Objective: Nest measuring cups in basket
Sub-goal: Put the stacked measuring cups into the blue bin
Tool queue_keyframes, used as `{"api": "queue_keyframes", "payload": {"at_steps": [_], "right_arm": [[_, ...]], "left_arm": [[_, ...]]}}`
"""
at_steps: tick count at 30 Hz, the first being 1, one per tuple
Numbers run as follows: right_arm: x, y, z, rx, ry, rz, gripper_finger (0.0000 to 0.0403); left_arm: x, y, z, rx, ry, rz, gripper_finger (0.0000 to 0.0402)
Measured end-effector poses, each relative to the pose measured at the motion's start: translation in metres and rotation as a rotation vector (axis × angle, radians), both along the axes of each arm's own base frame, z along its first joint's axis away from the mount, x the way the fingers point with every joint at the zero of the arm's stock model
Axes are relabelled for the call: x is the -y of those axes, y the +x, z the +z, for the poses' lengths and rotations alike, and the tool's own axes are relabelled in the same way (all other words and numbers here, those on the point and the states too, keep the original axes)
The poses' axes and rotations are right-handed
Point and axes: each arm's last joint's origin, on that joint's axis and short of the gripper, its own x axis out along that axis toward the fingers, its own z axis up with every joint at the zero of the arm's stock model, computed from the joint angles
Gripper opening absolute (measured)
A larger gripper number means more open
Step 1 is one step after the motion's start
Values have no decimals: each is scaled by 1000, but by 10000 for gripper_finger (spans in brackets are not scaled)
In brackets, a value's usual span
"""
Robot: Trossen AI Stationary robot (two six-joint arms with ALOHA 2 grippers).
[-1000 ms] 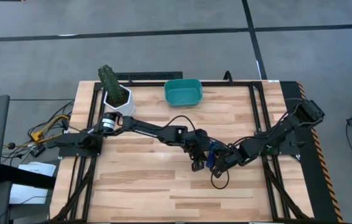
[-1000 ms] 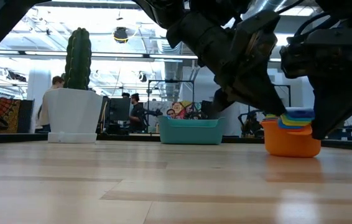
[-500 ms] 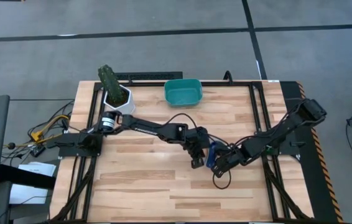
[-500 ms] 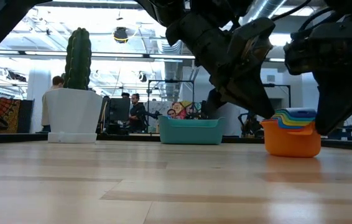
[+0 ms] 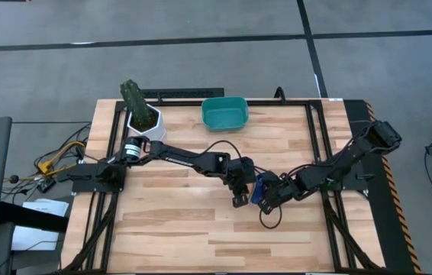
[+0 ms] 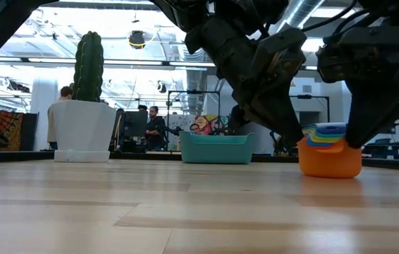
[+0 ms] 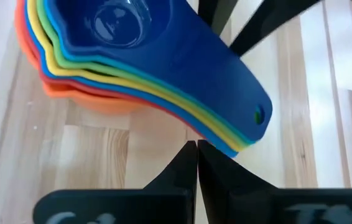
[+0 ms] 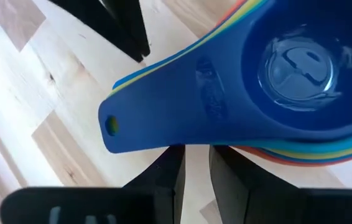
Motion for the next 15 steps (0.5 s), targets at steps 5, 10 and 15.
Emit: {"api": "queue_keyframes", "payload": {"at_steps": [5, 10, 15], "right_arm": [[3, 2, 0, 9, -8, 1, 97], [3, 3, 1, 12, -9, 7, 97], [2, 5, 4, 27, -4, 10, 97]], "left_arm": [[0, 0, 0, 0, 4, 0, 0], [0, 0, 0, 0, -2, -7, 0], [0, 0, 0, 4, -6, -20, 0]]}}
